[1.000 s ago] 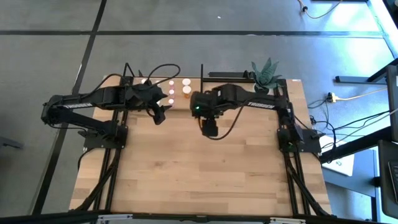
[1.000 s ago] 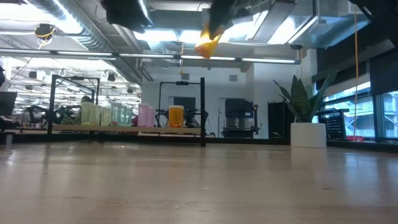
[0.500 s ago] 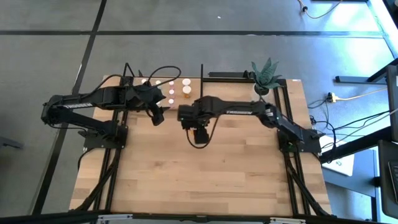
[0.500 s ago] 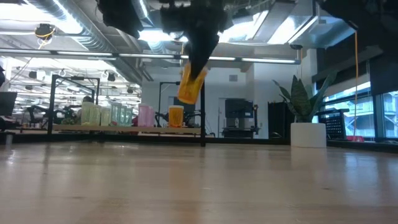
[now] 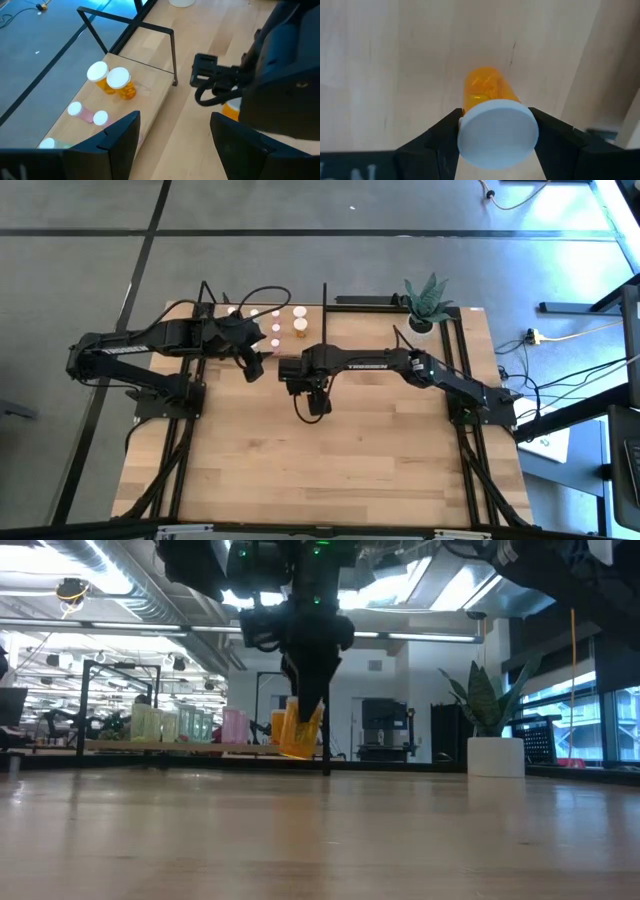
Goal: Pick and place medicine bottles onto shelf by color
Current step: Put the orange pill bottle on the shelf and align it with the other orange pill bottles
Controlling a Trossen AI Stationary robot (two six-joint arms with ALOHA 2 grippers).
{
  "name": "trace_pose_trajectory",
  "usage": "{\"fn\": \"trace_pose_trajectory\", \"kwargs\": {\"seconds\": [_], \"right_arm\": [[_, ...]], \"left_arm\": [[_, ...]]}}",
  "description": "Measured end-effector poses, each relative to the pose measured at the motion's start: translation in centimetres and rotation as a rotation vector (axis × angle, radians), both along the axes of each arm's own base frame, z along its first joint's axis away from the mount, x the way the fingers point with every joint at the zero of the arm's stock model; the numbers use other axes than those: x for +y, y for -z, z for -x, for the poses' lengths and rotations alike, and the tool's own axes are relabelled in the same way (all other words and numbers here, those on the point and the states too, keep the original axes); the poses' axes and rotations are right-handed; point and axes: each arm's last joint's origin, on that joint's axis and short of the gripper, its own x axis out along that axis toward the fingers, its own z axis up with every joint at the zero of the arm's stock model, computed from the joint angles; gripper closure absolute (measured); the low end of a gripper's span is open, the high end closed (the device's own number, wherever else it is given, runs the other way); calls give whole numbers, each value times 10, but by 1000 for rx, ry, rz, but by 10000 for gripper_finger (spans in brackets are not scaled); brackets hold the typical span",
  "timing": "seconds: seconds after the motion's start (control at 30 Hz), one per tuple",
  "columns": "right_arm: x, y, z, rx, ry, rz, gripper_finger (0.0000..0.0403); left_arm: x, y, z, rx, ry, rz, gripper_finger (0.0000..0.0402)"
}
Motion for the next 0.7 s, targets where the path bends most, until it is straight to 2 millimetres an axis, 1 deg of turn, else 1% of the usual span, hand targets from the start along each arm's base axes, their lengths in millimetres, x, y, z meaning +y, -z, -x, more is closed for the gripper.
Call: {"fn": "trace_pose_trajectory", "kwargs": {"seconds": [0.17,0.7], "right_arm": [[-2,12,-6,-7,3,2,191],[-3,15,-8,-25,2,-9,191]], "left_arm": [[0,0,0,1,0,0,166],[0,0,1,8,1,-1,166]]}}
